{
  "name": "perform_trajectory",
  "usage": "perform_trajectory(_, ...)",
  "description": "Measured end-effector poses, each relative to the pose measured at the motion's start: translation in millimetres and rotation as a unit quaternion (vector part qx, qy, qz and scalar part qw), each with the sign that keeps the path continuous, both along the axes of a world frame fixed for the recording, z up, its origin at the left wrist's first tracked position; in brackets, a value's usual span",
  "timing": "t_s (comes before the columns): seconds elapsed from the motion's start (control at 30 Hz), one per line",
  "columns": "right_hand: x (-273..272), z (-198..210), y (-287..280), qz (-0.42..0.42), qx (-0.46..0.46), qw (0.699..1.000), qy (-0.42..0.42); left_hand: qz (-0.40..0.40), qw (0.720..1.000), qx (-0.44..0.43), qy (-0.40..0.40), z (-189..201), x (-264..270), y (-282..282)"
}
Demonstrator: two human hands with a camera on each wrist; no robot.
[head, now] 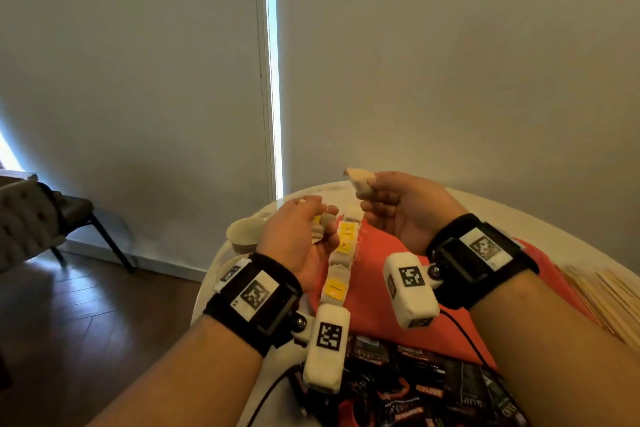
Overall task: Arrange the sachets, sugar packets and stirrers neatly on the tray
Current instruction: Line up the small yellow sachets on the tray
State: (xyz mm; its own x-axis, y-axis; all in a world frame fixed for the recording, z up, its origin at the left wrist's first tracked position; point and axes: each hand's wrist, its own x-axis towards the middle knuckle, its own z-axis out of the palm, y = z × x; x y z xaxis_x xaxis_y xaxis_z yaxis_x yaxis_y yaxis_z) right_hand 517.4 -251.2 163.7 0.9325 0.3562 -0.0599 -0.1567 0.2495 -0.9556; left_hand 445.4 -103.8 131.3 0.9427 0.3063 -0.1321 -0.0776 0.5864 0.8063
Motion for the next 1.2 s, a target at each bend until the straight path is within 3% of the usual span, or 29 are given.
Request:
perform_trajectory(0.2,-12,-7,7,0.047,-0.091,0.991,-0.085,-0.022,0.978,0.205,-0.015,9,-6,5)
perform_trajectory(0.37,-21,-9,8,0.05,-0.166,0.974,-0.143,0.0,0.953,0.301,-0.035,10,-8,18)
perform_trajectory(0.47,-22,-7,9,0.011,-0.162,0.973,-0.163,-0.007,0.936,0.349,-0.034,10,-10,21)
perform_trajectory(0.7,-21,-10,15,0.025,-0.186,0.97,-0.158,-0.004,0.948,0.319,-0.007,10,-4,29)
perform_trajectory(0.93,-1,-49,14,-0.023,-0.238,0.971,0.025,0.032,0.974,0.223,0.003,11,1,43)
perform_trajectory(1.2,7,-77,21,-0.008,-0.29,0.953,0.082,0.031,0.981,0.19,0.004,1,-1,51)
